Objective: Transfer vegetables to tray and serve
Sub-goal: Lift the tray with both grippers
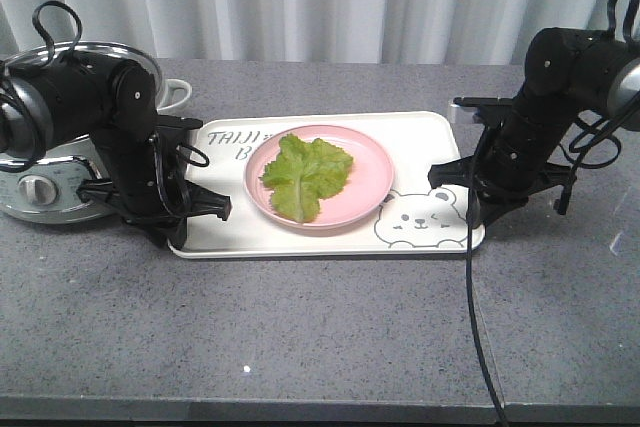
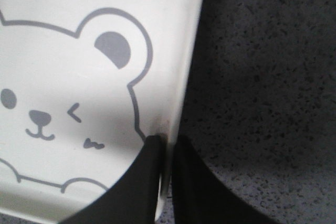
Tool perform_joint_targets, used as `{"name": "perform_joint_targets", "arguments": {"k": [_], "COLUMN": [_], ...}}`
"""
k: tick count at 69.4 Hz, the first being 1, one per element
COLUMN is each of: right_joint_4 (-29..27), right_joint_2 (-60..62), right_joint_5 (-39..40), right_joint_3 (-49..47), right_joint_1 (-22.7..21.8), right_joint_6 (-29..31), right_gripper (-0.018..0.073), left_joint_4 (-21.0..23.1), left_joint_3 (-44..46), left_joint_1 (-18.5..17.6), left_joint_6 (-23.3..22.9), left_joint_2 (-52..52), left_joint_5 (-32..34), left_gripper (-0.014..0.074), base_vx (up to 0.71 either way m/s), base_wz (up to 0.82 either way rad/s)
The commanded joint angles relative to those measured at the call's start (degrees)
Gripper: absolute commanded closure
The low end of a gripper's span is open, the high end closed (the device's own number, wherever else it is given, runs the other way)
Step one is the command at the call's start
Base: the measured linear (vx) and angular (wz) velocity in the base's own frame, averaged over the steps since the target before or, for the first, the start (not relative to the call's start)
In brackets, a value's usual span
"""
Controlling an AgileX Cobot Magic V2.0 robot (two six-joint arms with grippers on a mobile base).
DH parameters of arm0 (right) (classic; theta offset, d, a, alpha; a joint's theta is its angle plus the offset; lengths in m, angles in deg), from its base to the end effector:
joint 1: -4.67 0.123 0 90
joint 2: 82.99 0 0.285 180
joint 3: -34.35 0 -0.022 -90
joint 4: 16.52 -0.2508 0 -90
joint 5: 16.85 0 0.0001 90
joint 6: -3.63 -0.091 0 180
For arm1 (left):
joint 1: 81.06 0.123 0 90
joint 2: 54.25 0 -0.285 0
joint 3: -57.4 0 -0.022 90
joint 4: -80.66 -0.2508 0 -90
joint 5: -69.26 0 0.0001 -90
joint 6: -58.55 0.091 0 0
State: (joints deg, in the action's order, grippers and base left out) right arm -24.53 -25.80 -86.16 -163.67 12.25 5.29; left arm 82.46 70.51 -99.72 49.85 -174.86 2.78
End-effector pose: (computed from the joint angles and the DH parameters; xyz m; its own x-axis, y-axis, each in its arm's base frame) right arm 0.4068 0.0661 0.2301 -0.9885 -0.1108 -0.1033 -0.1240 0.9835 0.1318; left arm 0.3785 -0.1306 0.2234 -0.9823 0.1591 -0.0990 0.1642 0.9854 -0.0454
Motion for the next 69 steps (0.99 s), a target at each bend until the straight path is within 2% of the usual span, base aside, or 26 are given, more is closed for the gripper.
{"name": "perform_joint_targets", "arguments": {"k": [1, 22, 38, 48, 69], "right_joint_4": [-3.0, -2.9, -2.8, -2.6, -2.6], "right_joint_2": [4.5, 4.9, 5.3, 5.8, 6.9], "right_joint_5": [1.2, -0.7, -1.8, -2.3, -2.6], "right_joint_3": [-1.5, -1.5, -1.5, -1.5, -1.5], "right_joint_1": [0.4, 0.4, 0.4, 0.4, 0.4], "right_joint_6": [1.7, 1.6, 1.6, 1.6, 1.6], "right_gripper": [0.0568, 0.0568, 0.0568, 0.0568, 0.0568], "left_joint_4": [5.6, 7.8, 12.8, 15.3, 16.0], "left_joint_3": [0.7, 0.9, 0.9, 0.9, 0.9], "left_joint_1": [-1.0, -1.0, -1.0, -1.0, -1.0], "left_joint_6": [1.4, 2.0, 3.1, 5.4, 5.9], "left_joint_2": [3.1, 6.3, 7.2, 7.6, 9.9], "left_joint_5": [2.3, 4.9, 5.6, 5.6, 8.0], "left_gripper": [0.0605, 0.0605, 0.0605, 0.0605, 0.0605], "base_vx": [0.0, 0.0, 0.0, 0.0, 0.0], "base_wz": [0.0, 0.0, 0.0, 0.0, 0.0]}}
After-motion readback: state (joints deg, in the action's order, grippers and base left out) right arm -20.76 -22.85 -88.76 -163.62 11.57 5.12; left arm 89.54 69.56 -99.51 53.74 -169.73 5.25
